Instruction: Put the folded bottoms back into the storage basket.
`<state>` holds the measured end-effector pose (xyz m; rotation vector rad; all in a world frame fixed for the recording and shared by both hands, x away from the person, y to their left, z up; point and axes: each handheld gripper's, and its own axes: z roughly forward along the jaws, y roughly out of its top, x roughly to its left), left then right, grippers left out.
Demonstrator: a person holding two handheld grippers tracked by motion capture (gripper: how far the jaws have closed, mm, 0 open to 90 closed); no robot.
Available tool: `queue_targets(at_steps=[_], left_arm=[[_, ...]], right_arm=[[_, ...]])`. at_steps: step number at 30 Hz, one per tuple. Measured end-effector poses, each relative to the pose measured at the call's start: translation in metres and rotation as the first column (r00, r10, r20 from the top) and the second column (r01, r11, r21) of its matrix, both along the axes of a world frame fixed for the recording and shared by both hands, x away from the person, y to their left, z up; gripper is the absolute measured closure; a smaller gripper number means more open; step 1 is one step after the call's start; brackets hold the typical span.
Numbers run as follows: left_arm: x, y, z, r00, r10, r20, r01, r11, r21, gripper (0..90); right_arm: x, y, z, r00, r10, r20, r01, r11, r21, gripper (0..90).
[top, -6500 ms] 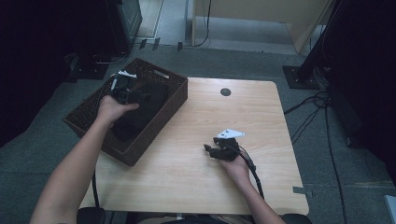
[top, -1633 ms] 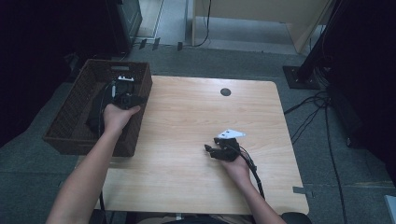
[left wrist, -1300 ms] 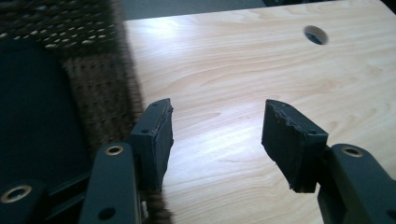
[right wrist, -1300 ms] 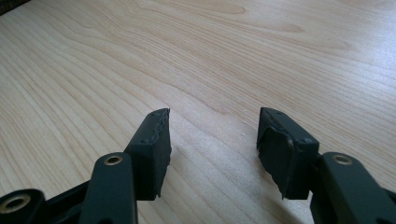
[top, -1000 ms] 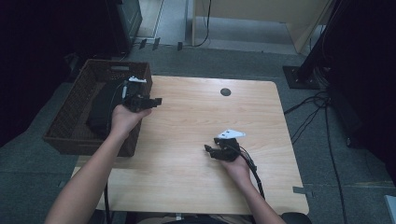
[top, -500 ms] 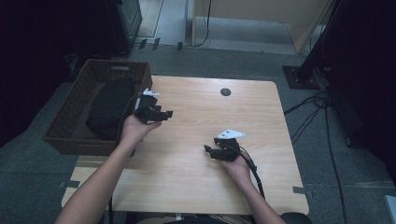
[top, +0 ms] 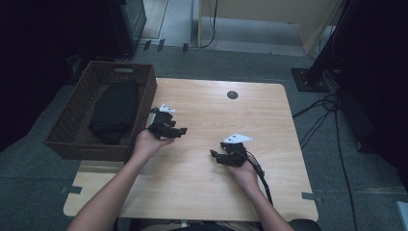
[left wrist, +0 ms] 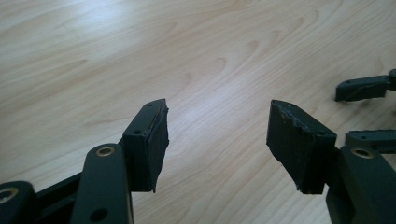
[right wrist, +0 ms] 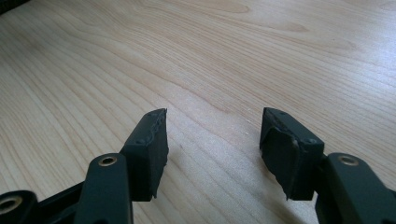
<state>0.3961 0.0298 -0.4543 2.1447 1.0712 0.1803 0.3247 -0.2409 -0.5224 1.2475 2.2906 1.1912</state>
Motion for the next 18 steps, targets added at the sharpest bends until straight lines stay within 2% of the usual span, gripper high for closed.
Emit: queue_targets(at_steps=[6,9,13,16,18], left_arm=[[-0.006,-0.013,-0.012,0.9987,-0.048,-0.016,0.048,0.9983,0.032,38.2],[-0.01,-0.018,-0.019,0.9978,-0.063,-0.022,0.063,0.9978,0.019,38.2],[-0.014,-0.024,-0.03,0.9962,-0.079,-0.037,0.08,0.9959,0.041,38.2],[-0.017,-0.027,-0.037,0.995,-0.088,-0.047,0.09,0.9953,0.036,38.2],[-0.018,-0.028,-0.04,0.9937,-0.1,-0.051,0.103,0.9936,0.047,38.2]], right_arm=[[0.0,0.0,0.0,1.0,0.002,0.0,-0.002,1.0,0.001,41.6],[0.0,0.0,0.0,1.0,0.002,0.0,-0.002,1.0,-0.001,41.2],[0.0,0.001,0.0,1.0,0.002,0.0,-0.002,1.0,0.0,40.7],[0.0,0.001,0.0,1.0,0.005,0.001,-0.005,1.0,-0.003,40.3],[0.0,0.001,0.0,1.0,0.007,0.003,-0.007,1.0,-0.006,40.0]])
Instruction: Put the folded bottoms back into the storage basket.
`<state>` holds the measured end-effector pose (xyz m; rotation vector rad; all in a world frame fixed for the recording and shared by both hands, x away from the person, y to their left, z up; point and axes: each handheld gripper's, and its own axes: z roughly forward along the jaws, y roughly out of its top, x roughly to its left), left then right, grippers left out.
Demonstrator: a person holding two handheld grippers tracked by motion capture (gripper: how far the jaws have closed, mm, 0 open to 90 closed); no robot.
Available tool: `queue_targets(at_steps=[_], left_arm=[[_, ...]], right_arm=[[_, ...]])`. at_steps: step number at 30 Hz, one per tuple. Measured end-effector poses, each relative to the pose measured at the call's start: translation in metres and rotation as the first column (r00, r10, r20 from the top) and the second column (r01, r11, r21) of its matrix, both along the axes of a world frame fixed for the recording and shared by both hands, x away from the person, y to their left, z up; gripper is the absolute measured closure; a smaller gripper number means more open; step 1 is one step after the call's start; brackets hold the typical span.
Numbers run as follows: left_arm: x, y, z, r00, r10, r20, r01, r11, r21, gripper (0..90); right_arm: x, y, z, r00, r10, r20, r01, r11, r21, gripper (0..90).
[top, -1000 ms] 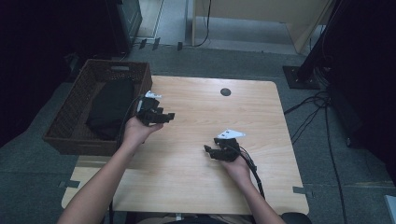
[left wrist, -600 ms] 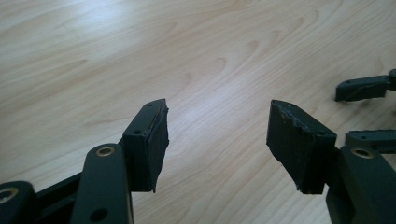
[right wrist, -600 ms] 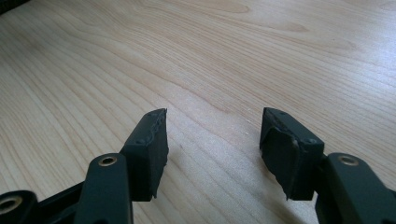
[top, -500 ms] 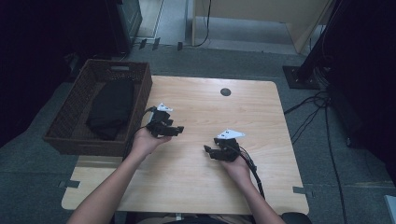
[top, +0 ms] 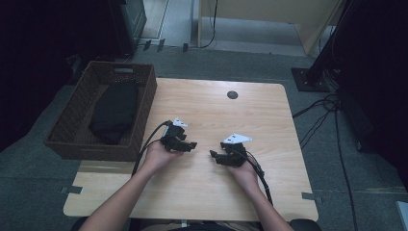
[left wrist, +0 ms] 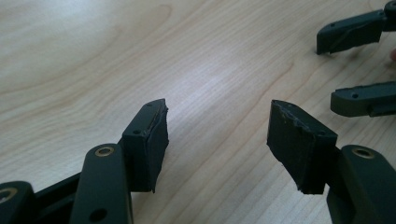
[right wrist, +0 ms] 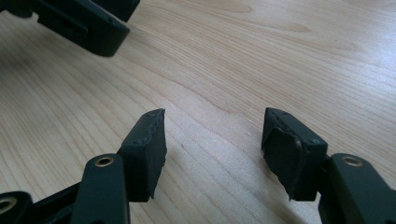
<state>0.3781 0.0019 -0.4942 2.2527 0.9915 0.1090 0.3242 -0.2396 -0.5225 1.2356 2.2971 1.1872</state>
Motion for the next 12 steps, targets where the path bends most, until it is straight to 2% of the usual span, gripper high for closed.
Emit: queue_targets(at_steps=[2,4,7,12], left_arm=[[-0.0011,-0.0006,-0.0019,1.0,0.002,0.001,-0.002,1.0,0.004,38.2],[-0.0015,-0.0001,-0.0033,1.0,0.002,-0.004,-0.002,0.9999,-0.01,38.2],[-0.0019,-0.0006,-0.0052,1.0,-0.001,-0.003,0.001,0.9999,0.011,38.1],[-0.0014,-0.0004,-0.0059,1.0,0.003,0.001,-0.003,1.0,0.009,38.0]], right_arm=[[-0.0001,0.0002,0.0,1.0,0.001,0.003,-0.001,1.0,-0.006,39.8],[-0.0002,0.0004,0.0,1.0,0.0,0.004,0.0,1.0,-0.007,39.8],[-0.0003,0.0006,0.0,1.0,0.0,0.004,0.0,1.0,-0.008,39.6],[-0.0003,0.0008,0.0001,1.0,0.002,0.005,-0.002,1.0,-0.01,39.0]])
